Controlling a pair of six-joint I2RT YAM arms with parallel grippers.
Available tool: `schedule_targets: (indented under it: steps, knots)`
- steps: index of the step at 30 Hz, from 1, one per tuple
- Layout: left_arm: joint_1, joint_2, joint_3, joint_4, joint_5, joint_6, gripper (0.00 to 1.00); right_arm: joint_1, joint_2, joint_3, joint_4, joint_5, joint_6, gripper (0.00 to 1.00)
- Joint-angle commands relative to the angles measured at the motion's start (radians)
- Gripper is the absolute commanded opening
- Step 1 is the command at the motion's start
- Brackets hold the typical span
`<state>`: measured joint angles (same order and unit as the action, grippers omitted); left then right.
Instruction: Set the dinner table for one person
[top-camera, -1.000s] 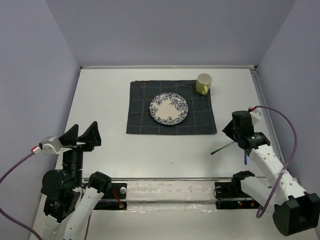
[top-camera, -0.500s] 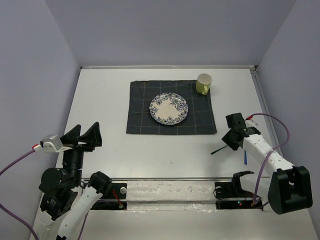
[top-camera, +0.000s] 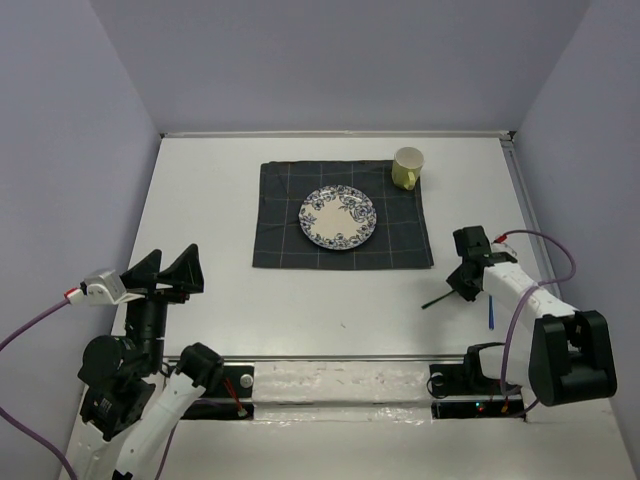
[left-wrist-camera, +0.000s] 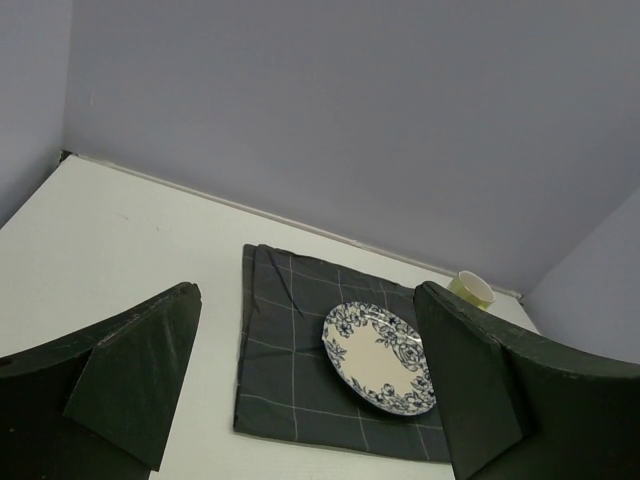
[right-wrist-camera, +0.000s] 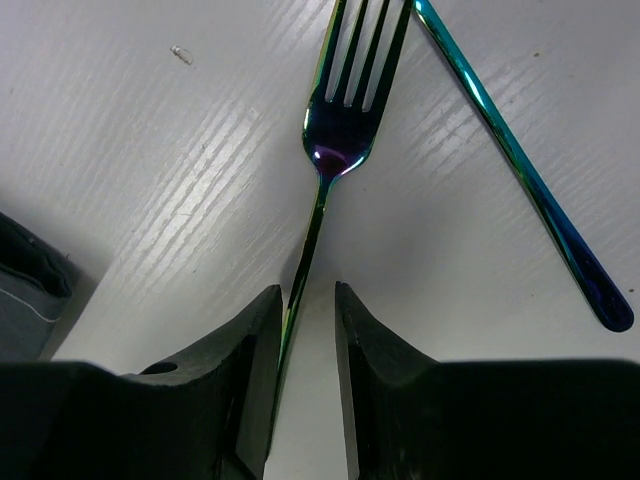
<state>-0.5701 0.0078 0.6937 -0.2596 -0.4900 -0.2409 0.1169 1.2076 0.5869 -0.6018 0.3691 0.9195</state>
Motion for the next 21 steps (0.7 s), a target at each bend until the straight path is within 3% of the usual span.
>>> schedule_targets:
  steps: [1, 8, 12, 18, 21]
  knots:
    - [-0.005, -0.181, 0.009, 0.031, -0.010, 0.011, 0.99, -0.017, 0.020, -0.001, 0.069, 0.008, -0.013, 0.33]
    - [-0.007, -0.180, 0.009, 0.031, -0.010, 0.014, 0.99, -0.017, 0.082, 0.024, 0.079, -0.016, -0.041, 0.31]
    - [-0.005, -0.180, 0.009, 0.033, -0.010, 0.014, 0.99, -0.017, 0.084, 0.022, 0.080, -0.025, -0.047, 0.14]
    - [-0.005, -0.175, 0.009, 0.033, -0.010, 0.015, 0.99, -0.017, 0.067, 0.007, 0.083, -0.045, -0.062, 0.00]
    - [-0.005, -0.172, 0.009, 0.034, -0.009, 0.017, 0.99, -0.017, 0.031, -0.002, 0.085, -0.048, -0.067, 0.00]
